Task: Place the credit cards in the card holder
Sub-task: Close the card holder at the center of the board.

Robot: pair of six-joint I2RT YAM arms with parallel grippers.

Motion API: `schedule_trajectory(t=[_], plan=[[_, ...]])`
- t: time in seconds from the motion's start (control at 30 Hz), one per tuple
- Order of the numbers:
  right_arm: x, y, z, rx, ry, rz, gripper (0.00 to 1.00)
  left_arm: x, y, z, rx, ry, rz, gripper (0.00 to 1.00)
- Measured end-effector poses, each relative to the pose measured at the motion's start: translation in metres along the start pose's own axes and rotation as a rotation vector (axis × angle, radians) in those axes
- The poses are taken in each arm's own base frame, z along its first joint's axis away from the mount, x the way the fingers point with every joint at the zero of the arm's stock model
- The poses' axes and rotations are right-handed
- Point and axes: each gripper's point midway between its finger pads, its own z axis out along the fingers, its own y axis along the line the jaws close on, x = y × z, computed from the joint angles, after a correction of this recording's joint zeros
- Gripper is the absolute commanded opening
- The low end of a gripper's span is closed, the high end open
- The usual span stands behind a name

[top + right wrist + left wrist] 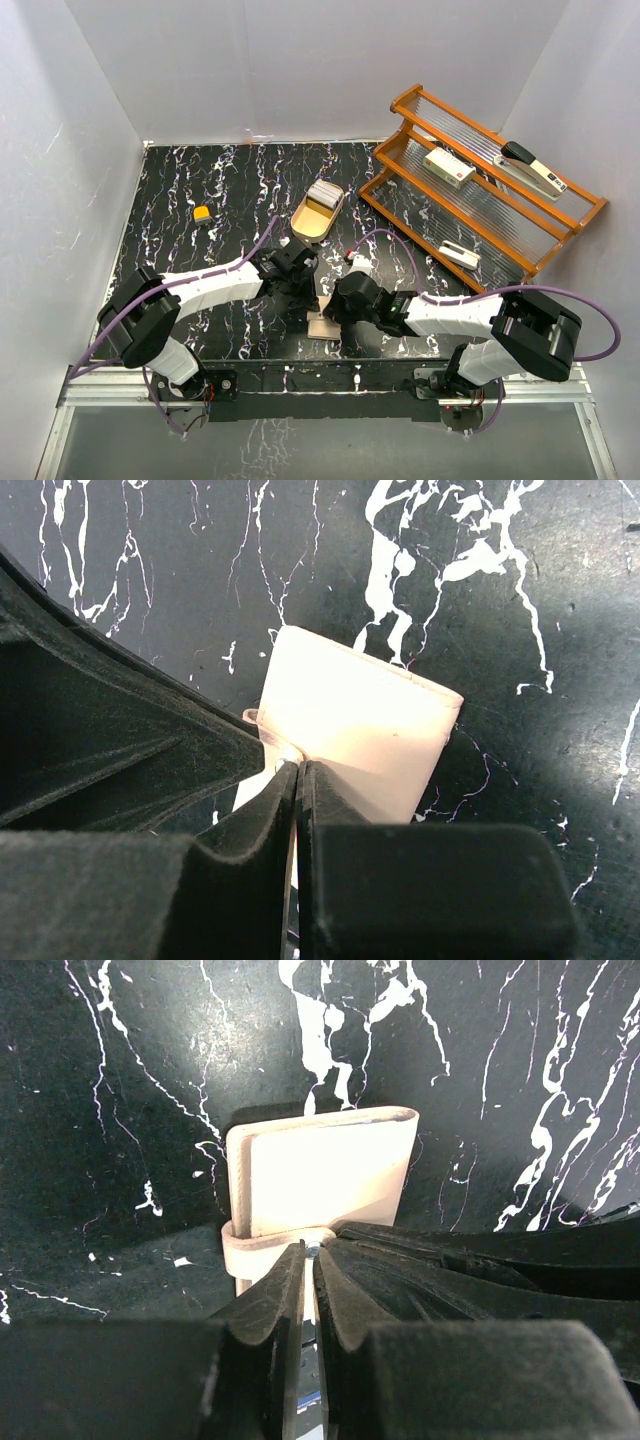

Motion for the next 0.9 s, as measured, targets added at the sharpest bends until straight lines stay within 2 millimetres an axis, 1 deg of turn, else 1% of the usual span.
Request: schedule_trajectory(t=[0.07, 0.1, 0.13, 0.27, 0.43, 0.5, 0.6, 0.7, 0.77, 0.9], plan=[[0.001, 0.000, 0.000, -0.001, 0.005, -0.001, 0.17, 0.001, 0.001, 0.000, -0.005, 0.004, -0.002, 0.08], [0.002, 0.000, 0.000, -0.001, 0.009, -0.001, 0.21, 0.001, 0.001, 0.000, -0.006, 0.005, -0.003, 0.08], [0.002, 0.000, 0.000, -0.001, 0.011, 0.000, 0.22, 0.001, 0.001, 0.000, -0.005, 0.004, -0.004, 0.08], [0.001, 0.000, -0.002, 0.015, 0.017, -0.006, 0.21, 0.001, 0.001, 0.000, -0.005, 0.005, -0.005, 0.08], [-0.006, -0.002, -0.012, 0.035, -0.001, -0.019, 0.13, 0.002, 0.003, -0.001, -0.013, 0.007, -0.010, 0.08], [-0.010, -0.001, -0.017, 0.032, -0.015, -0.020, 0.11, -0.001, 0.007, -0.004, -0.024, 0.001, -0.018, 0.11], [-0.013, 0.003, -0.019, 0.020, -0.021, -0.024, 0.08, -0.011, 0.009, -0.017, -0.013, -0.028, -0.037, 0.19], [-0.010, 0.006, -0.018, 0.001, -0.002, -0.038, 0.07, -0.024, 0.010, -0.035, 0.009, -0.084, -0.056, 0.28], [-0.007, 0.010, -0.014, -0.014, 0.014, -0.043, 0.06, -0.034, 0.009, -0.048, 0.025, -0.134, -0.062, 0.32], [0.003, 0.007, -0.003, -0.004, 0.055, -0.049, 0.06, -0.040, 0.007, -0.070, 0.048, -0.198, -0.060, 0.38]])
